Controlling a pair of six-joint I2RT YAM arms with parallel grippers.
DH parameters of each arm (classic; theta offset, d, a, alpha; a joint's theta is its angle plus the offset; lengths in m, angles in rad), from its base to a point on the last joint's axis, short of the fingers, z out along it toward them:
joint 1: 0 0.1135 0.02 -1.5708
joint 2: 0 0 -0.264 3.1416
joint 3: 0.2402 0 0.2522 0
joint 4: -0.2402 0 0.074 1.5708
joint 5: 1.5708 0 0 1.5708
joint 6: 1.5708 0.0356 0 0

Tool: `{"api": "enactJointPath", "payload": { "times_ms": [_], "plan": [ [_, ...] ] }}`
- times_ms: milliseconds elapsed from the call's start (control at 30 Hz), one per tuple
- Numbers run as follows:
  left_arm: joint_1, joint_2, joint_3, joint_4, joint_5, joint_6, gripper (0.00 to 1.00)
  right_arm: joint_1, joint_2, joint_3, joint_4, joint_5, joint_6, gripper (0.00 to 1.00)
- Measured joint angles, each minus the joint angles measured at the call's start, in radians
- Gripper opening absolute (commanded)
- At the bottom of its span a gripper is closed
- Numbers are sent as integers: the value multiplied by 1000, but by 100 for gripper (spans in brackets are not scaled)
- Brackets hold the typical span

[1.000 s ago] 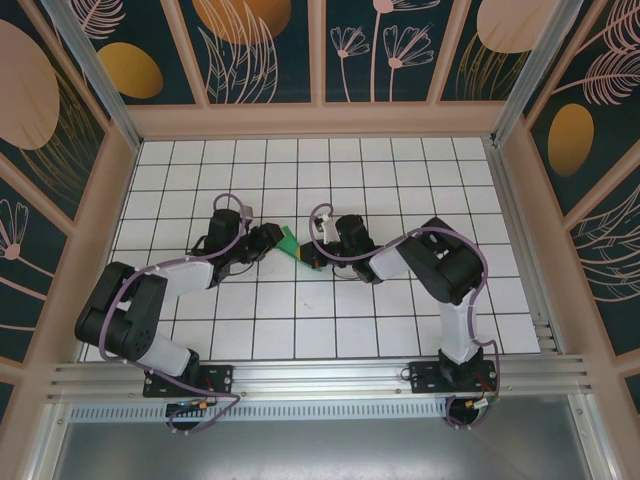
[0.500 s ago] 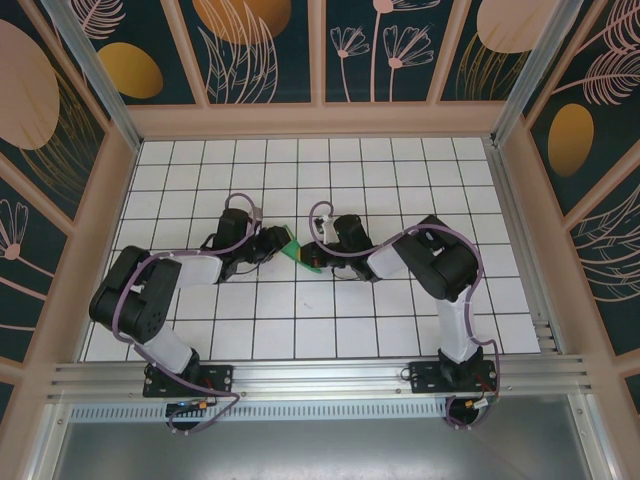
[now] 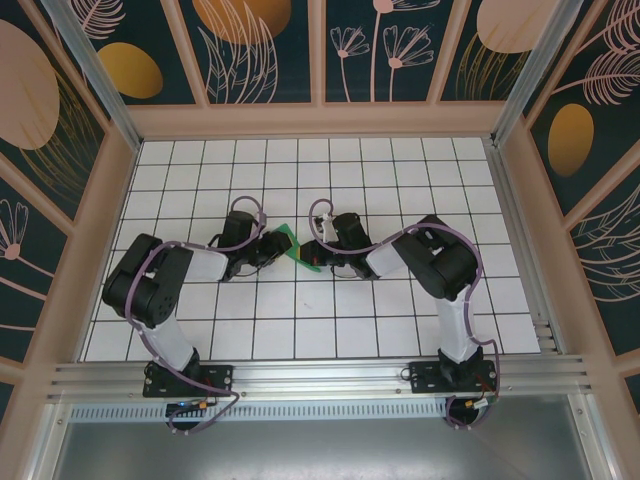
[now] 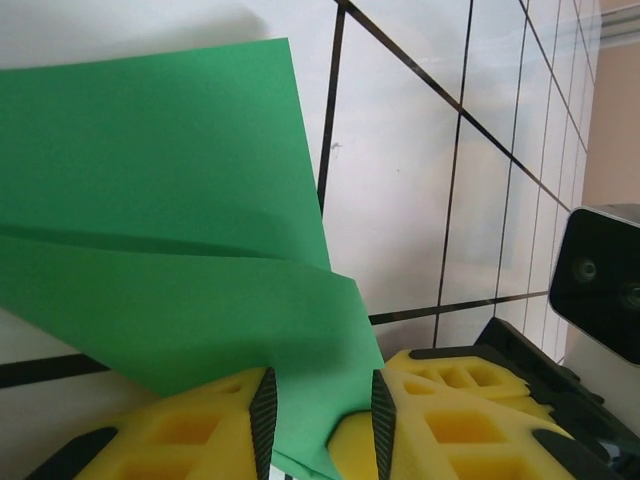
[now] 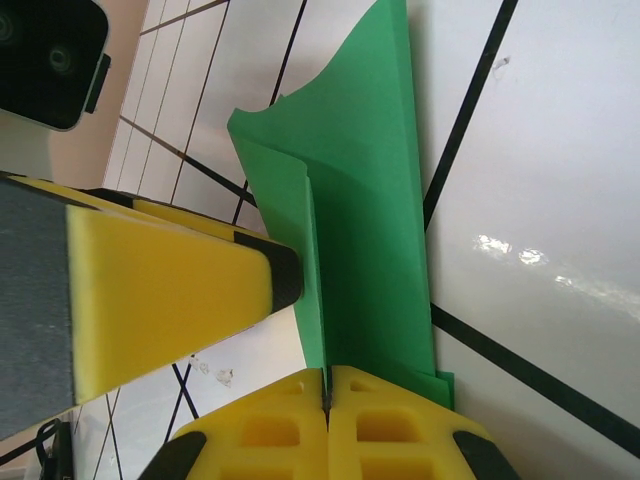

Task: Fold a paper plane with a square sheet of paper (pick it up from the middle)
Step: Fold the wing for the fifth time at the center of the table.

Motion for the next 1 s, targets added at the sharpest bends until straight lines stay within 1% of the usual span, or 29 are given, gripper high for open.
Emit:
{"api": "enactJointPath", "payload": {
  "times_ms": [233, 300, 400, 500, 733, 833, 1000],
  "plan": [
    [-4, 15, 16, -16, -19, 10, 32, -1, 0, 12, -27, -1, -1, 0],
    [-5, 15, 23, -34, -27, 10, 31, -2, -4, 21, -50, -2, -4, 5],
    [-8, 15, 35, -63, -36, 16, 29, -3, -13, 42, -107, -4, -16, 15],
    [-9, 16, 41, -76, -45, 17, 28, -8, -45, 51, -169, -5, -35, 19],
    [-9, 16, 42, -82, -48, 17, 27, -29, -127, 57, -266, -11, -77, 19],
    [-9, 16, 42, -82, -48, 17, 27, -29, -130, 58, -292, -38, -84, 18],
    [-9, 14, 42, -84, -48, 17, 27, -28, -130, 58, -332, -49, -100, 21]
  ]
}}
